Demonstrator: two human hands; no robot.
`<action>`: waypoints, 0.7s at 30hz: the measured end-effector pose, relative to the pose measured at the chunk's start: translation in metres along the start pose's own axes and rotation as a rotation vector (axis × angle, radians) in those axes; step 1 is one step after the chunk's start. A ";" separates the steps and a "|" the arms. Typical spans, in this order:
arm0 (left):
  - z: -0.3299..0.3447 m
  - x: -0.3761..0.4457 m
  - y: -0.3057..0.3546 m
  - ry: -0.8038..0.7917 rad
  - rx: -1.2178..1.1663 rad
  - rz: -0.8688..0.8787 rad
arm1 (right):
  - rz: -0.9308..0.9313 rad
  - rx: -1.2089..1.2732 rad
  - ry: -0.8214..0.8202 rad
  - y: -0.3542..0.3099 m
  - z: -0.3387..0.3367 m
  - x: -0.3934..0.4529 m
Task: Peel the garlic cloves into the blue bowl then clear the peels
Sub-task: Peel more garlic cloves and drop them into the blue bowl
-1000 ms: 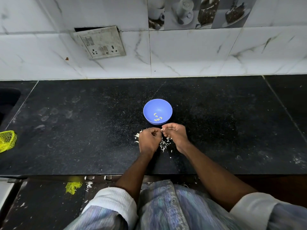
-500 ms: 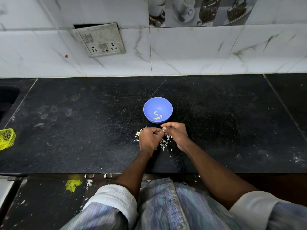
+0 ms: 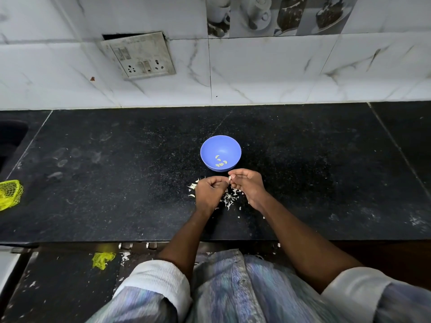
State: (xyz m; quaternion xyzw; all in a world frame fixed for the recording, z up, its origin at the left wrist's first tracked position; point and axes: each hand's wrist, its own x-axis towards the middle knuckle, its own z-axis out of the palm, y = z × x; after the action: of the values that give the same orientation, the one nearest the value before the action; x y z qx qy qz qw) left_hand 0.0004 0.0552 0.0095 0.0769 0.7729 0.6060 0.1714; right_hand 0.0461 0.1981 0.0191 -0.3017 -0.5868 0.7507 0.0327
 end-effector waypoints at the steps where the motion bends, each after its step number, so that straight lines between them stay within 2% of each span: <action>1: 0.000 -0.001 0.001 -0.001 0.004 0.006 | 0.008 0.022 0.003 0.000 0.000 -0.001; 8: 0.000 -0.002 -0.003 0.058 0.095 0.072 | 0.062 0.135 0.000 -0.006 0.001 -0.008; 16: 0.001 -0.004 0.002 0.130 0.089 0.094 | 0.029 0.013 -0.026 -0.005 -0.001 -0.009; 21: -0.001 -0.002 0.003 0.105 0.094 0.139 | -0.003 -0.041 -0.051 -0.006 -0.002 -0.012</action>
State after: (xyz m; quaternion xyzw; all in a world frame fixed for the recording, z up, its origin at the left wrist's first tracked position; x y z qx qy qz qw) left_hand 0.0020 0.0546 0.0132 0.1064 0.8011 0.5829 0.0843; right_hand 0.0550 0.1971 0.0291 -0.2822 -0.6032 0.7459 0.0129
